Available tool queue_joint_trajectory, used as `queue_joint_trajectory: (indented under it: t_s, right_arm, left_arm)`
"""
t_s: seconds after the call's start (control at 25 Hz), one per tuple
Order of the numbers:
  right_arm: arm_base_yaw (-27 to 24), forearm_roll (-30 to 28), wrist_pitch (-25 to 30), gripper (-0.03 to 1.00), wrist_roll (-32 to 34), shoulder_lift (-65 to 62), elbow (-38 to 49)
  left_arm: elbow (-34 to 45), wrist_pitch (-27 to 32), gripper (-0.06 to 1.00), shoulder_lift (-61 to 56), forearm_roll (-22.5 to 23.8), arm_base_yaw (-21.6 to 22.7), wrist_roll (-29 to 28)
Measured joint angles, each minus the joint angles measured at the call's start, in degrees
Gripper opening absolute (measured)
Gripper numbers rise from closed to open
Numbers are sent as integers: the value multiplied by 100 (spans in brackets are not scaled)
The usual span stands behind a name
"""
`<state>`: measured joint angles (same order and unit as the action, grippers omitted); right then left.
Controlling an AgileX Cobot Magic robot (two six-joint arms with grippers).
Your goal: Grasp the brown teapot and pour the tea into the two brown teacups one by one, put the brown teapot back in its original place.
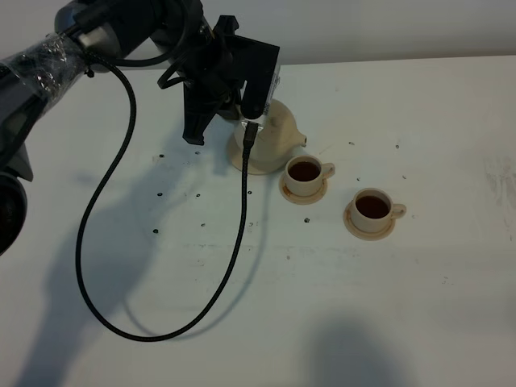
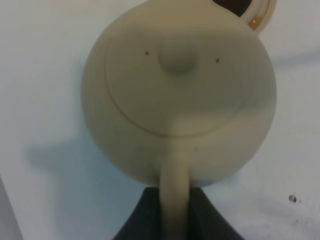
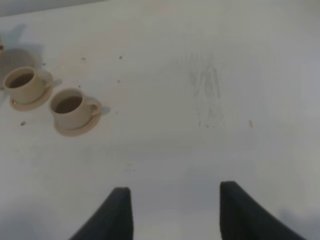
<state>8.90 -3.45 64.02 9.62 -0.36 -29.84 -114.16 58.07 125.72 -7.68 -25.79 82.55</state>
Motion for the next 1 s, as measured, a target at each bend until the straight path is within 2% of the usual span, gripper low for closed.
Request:
queue_joint_trajectory:
  t_s: [0.44, 1.0]
  right_arm:
    - [0, 0, 0, 41, 4, 0, 0]
    - [0, 0, 0, 41, 4, 0, 0]
  left_arm:
    - [0, -15, 8, 0, -764, 108, 158]
    - [0, -15, 8, 0, -1043, 155, 163]
